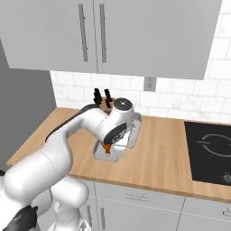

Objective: Take the meat container that has the chicken drumstick and place it on the second highest rack of the freezer. Then take the vegetable container that has the garlic and avocado and place it on the highest rack of the freezer.

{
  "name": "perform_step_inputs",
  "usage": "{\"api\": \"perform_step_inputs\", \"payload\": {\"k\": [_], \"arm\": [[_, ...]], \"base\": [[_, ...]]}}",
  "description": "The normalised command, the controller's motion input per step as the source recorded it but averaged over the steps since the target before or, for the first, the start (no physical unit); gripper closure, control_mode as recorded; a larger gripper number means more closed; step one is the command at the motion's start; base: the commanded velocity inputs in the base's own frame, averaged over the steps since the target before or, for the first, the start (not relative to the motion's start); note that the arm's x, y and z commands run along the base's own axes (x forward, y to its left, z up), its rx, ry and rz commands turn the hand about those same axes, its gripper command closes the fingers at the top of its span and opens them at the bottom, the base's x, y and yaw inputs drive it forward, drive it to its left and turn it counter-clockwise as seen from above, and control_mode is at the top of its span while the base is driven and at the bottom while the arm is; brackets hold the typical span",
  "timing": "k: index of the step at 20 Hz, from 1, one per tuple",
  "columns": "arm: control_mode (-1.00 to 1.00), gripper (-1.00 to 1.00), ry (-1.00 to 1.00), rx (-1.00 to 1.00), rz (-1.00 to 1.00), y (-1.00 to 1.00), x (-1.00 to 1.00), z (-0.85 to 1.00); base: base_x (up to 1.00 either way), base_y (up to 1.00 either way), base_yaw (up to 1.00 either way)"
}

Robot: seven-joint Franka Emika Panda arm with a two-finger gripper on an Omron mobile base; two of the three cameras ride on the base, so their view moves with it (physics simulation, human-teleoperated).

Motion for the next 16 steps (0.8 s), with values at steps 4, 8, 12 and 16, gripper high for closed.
{"api": "perform_step_inputs", "payload": {"k": [4, 8, 12, 16], "arm": [[-1.0, 1.0, -0.01, -0.08, 0.03, 1.0, -0.56, 0.18], [-1.0, 1.0, -0.01, -0.12, 0.12, 0.87, -0.4, 0.41], [-1.0, 1.0, -0.07, -0.07, 0.07, 0.55, -0.28, 0.44], [-1.0, 1.0, -0.16, -0.04, 0.0, 0.3, -0.24, 0.41]], "base": [[0.0, 0.0, 0.0], [0.0, 0.0, 0.0], [0.0, 0.0, 0.0], [0.0, 0.0, 0.0]]}}
